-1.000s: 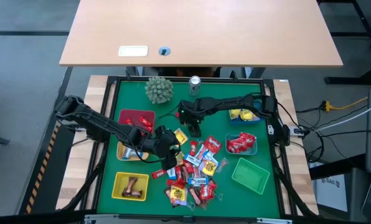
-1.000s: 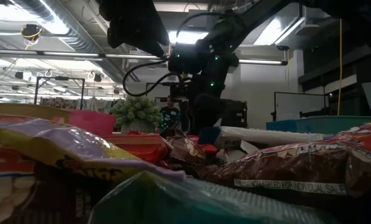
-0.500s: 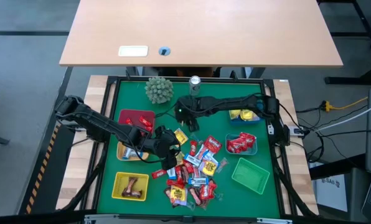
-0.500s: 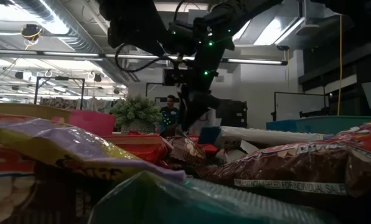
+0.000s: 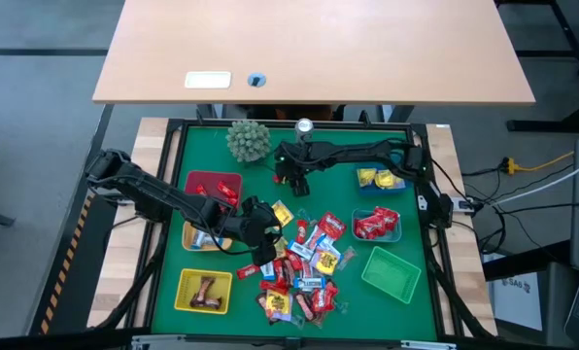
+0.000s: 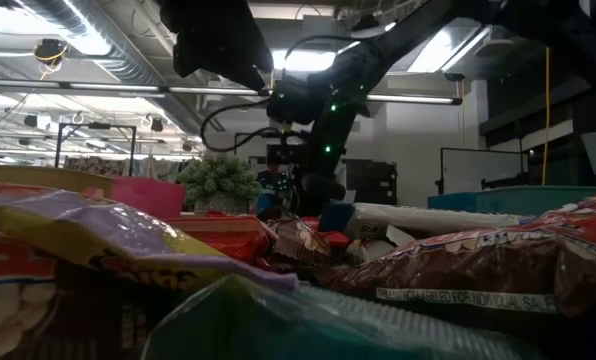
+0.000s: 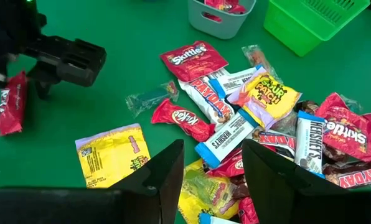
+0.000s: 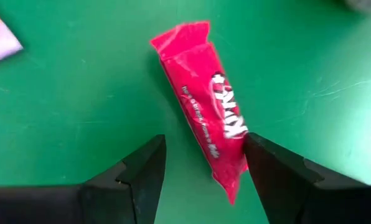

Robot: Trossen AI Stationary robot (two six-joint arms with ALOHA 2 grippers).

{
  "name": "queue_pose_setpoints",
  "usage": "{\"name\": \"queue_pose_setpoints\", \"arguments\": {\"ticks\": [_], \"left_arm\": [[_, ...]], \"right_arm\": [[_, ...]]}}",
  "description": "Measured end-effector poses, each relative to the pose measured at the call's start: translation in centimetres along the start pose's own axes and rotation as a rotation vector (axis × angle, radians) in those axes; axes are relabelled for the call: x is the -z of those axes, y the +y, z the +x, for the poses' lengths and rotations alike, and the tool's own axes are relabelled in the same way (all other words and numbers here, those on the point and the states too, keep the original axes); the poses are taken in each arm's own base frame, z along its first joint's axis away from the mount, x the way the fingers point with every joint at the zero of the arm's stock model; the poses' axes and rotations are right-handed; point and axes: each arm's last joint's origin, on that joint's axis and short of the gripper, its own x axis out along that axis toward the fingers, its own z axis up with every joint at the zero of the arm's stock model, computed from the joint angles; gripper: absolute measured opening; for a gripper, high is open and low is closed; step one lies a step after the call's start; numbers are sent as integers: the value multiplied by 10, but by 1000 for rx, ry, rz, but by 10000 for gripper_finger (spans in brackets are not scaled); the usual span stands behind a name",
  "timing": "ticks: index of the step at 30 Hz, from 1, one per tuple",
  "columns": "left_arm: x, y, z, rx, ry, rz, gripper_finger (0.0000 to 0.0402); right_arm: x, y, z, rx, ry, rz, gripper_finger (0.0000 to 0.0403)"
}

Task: Sort candy
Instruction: Put the red chocolate bar into the red bin

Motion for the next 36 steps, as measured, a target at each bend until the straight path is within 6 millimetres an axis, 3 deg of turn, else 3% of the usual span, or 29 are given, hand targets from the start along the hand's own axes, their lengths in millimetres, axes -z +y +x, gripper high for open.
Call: {"name": "queue_pose_setpoints", "arguments": {"ticks": [6, 18, 25, 36], "left_arm": [[0, 0, 0, 0, 0, 0, 149], [0, -1, -3, 36, 18, 0, 149], [-4, -2, -20, 89, 0, 16, 149], [-11, -2, -62, 174, -90, 123, 149]], "right_arm": [[0, 4, 7, 9, 27, -8, 206], [2, 5, 7, 4, 50, -11, 62], [0, 10, -5, -23, 95, 25, 50], [-64, 31, -60, -8, -46, -41, 58]]}}
